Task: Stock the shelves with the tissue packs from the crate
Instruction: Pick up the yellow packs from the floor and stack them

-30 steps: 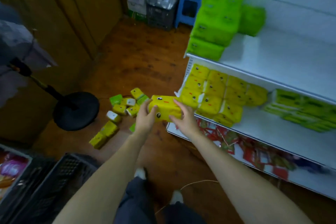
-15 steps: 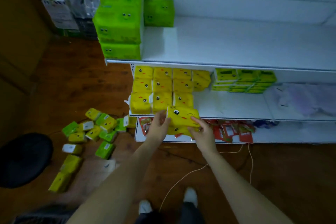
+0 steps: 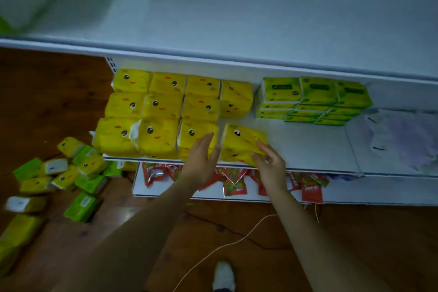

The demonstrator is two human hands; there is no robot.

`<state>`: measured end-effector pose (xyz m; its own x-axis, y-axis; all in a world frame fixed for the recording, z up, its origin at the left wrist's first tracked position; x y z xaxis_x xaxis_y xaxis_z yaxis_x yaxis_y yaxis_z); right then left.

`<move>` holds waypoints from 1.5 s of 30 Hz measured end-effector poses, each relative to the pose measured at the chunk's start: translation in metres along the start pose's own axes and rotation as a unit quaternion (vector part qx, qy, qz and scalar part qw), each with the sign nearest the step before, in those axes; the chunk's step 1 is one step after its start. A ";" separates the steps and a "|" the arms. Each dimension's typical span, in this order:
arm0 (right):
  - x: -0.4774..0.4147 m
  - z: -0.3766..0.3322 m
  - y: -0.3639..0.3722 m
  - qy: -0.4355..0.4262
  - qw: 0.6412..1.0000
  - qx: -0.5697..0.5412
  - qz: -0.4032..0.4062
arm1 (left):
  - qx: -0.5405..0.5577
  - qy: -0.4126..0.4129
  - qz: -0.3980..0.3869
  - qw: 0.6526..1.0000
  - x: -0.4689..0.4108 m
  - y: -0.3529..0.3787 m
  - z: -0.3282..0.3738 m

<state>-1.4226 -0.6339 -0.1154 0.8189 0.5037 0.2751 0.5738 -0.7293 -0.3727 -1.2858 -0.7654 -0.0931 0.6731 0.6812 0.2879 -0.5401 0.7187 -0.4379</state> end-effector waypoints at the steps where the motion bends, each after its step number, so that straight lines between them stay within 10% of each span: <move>1: -0.018 0.008 0.001 -0.006 1.000 0.007 -0.003 | -0.042 0.008 0.009 0.999 -0.013 0.004 -0.007; 11: -0.121 0.049 0.048 -0.058 0.997 0.056 0.012 | -0.319 -0.036 0.010 0.947 -0.086 0.005 -0.053; 20: -0.157 0.075 0.089 -0.077 0.967 0.236 -0.061 | -0.362 -0.041 0.013 0.931 -0.099 0.016 -0.061; 45: -0.108 -0.001 0.065 -0.167 0.938 0.300 -0.056 | -0.298 -0.040 0.025 0.954 -0.059 -0.013 -0.052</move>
<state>-1.4740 -0.7367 -0.1683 0.6542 0.7514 0.0869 0.4783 -0.3219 -0.8171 -1.2927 -0.8223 -0.1485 0.5998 0.7387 0.3076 -0.1724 0.4947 -0.8518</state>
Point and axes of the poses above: each hand's wrist, its own x-axis away from the middle knuckle, its own y-axis out of the palm, z = x × y, the point moved 7 cm from there along -x, towards the middle knuckle, and after that the axes turned 4 degrees about x, right-handed, at the moved point
